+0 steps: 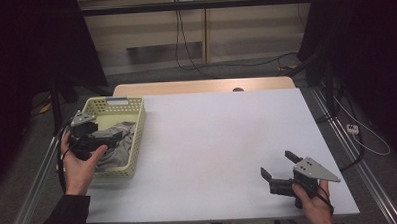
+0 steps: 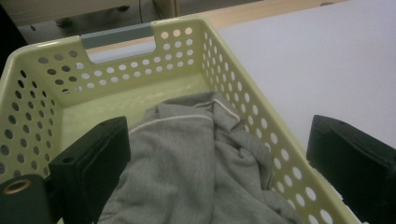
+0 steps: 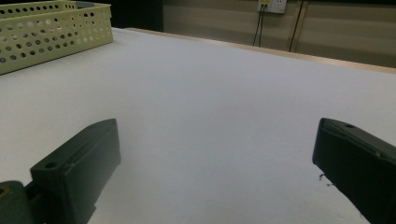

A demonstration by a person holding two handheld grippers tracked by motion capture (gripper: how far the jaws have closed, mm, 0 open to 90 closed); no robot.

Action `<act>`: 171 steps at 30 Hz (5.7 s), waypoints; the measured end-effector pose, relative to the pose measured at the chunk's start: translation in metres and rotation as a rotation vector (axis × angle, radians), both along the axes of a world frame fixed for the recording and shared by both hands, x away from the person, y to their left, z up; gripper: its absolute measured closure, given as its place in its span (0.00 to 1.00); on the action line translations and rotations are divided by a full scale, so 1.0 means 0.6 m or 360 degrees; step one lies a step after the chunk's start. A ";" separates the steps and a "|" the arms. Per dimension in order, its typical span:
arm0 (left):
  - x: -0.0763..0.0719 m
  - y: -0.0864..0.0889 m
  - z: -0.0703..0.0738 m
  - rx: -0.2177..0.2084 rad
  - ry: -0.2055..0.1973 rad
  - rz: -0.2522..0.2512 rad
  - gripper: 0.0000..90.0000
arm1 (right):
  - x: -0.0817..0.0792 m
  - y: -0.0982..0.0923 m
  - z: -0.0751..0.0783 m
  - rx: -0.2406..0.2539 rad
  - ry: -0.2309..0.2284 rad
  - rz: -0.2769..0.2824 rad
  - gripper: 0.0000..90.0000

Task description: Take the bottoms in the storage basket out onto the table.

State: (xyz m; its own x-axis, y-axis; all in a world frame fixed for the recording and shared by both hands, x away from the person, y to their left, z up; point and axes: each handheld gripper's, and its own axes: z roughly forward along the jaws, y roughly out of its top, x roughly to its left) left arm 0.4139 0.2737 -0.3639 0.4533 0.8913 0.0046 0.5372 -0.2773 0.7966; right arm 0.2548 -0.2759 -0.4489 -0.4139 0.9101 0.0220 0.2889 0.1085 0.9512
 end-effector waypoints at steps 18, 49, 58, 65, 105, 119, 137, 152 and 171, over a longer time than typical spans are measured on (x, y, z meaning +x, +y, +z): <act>0.050 -0.014 -0.027 0.0168 0.0252 -0.0046 0.09 | 0.000 0.001 -0.001 -0.0008 0.0010 0.0013 0.02; 0.117 -0.029 -0.099 0.0482 0.0721 -0.0090 0.00 | 0.000 0.003 -0.002 -0.0021 0.0018 0.0036 0.02; 0.142 -0.019 -0.113 0.0508 0.0675 0.0067 0.00 | 0.001 0.003 -0.003 -0.0022 0.0023 0.0039 0.02; 0.146 -0.011 -0.116 0.0444 0.0731 0.0078 0.00 | 0.001 0.003 -0.003 -0.0024 0.0028 0.0045 0.02; 0.130 -0.025 -0.106 0.0563 0.0861 0.0065 0.53 | -0.004 0.004 -0.005 -0.0043 0.0039 0.0067 0.02; 0.130 -0.014 -0.098 0.0443 0.0804 0.0133 0.64 | 0.002 0.005 -0.005 -0.0035 0.0044 0.0072 0.02; 0.105 0.018 -0.043 0.0094 0.0455 0.0178 0.63 | 0.001 0.004 -0.005 -0.0036 0.0045 0.0053 0.02; 0.076 0.037 -0.012 -0.0056 0.0216 0.0210 0.63 | 0.001 0.003 -0.005 -0.0035 0.0044 0.0052 0.02; 0.052 0.058 -0.002 -0.0290 -0.0041 0.0253 0.62 | -0.001 0.005 -0.005 -0.0034 0.0042 0.0067 0.02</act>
State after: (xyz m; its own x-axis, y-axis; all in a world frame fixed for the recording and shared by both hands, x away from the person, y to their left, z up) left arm 0.4448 0.3083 -0.3653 0.3092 0.9386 -0.1533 0.5414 -0.0412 0.8398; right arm 0.2543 -0.2731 -0.4516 -0.4513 0.8923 0.0143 0.3088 0.1411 0.9406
